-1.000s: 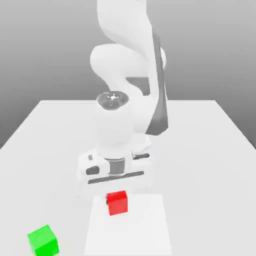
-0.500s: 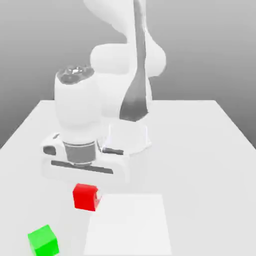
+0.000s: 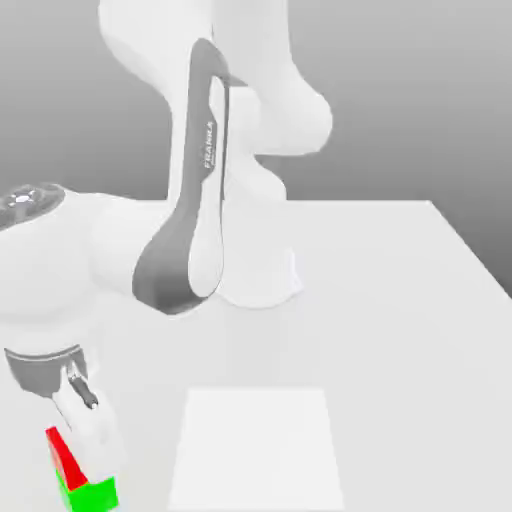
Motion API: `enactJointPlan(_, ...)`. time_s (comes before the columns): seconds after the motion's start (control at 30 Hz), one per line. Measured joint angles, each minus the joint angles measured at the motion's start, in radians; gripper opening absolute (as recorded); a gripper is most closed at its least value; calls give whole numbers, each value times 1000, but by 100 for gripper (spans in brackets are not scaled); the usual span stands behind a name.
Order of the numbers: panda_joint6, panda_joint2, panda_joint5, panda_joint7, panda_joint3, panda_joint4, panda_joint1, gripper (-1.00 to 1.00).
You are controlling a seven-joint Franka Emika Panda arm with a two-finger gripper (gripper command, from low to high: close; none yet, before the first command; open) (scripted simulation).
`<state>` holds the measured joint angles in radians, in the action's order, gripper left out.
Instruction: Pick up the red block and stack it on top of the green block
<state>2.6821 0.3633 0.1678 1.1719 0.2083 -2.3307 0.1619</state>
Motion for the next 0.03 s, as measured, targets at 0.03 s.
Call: enactJointPlan(0.03, 0, 0, 0, 0, 0, 0, 0, 100)
